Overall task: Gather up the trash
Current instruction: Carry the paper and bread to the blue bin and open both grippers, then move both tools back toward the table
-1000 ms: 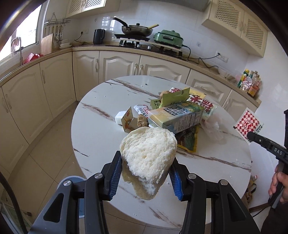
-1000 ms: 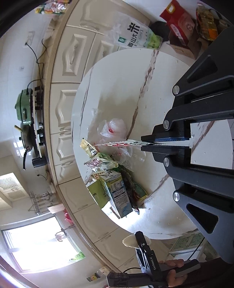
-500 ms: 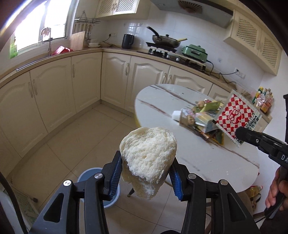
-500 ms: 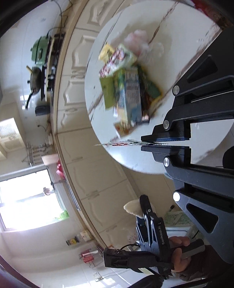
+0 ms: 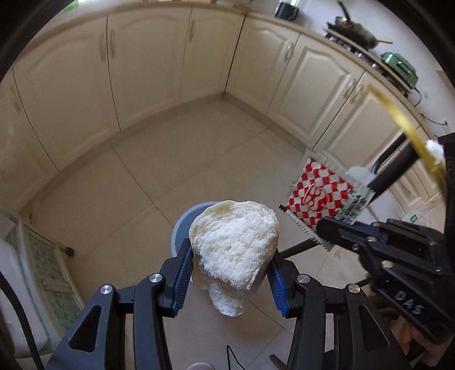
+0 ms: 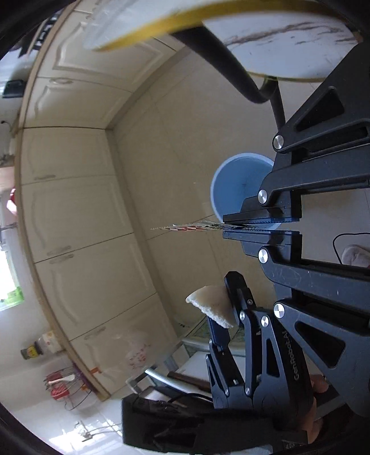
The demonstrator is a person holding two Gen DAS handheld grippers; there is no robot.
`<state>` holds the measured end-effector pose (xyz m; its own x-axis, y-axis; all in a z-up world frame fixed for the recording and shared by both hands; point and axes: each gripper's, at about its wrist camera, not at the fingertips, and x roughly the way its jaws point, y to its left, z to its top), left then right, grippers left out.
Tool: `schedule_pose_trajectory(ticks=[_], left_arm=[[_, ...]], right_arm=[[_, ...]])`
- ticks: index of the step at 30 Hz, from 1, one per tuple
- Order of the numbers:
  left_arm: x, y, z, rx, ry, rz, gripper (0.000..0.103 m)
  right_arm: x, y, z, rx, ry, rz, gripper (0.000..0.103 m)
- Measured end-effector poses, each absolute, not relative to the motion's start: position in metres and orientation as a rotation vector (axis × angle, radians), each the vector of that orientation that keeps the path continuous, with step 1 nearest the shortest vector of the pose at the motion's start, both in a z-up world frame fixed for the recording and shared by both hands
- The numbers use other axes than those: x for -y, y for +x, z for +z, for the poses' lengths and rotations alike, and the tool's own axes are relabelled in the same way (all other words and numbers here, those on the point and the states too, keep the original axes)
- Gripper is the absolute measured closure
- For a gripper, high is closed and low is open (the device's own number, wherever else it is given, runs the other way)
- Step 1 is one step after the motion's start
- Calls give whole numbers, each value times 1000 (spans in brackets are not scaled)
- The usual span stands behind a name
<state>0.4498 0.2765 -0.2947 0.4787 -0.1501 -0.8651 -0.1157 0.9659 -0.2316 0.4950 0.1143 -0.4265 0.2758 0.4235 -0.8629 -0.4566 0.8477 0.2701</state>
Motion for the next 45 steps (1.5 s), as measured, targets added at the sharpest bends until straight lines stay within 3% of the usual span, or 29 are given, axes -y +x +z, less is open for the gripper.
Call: schedule_pose_trajectory(ticks=[5, 13, 16, 21, 25, 35, 39, 41, 45], left_arm=[[-282, 490, -345, -1187, -289, -38, 58], [-273, 548, -392, -1281, -282, -38, 57], [-277, 560, -405, -1313, -301, 1, 50], [-290, 568, -401, -1304, -339, 14, 41], [-300, 552, -383, -1260, -335, 58, 40], [-292, 467, -256, -1011, -251, 237, 34], [-255, 433, -189, -869, -189, 242, 24], [-227, 413, -157, -796, -164, 235, 21], [-171, 361, -102, -659, -123, 209, 12]], right_arm=[[-130, 537, -509, -1276, -33, 569, 99], [-129, 580, -583, -1335, 42, 551, 97], [-127, 587, -603, -1365, 59, 518, 94], [-118, 588, -602, -1359, 65, 479, 72], [-112, 586, -583, -1329, 62, 468, 54], [-124, 530, -463, -1144, -23, 439, 45], [-114, 496, -397, -1031, -14, 425, 41], [-102, 475, -358, -960, 5, 418, 24], [-72, 431, -286, -825, 11, 384, 19]])
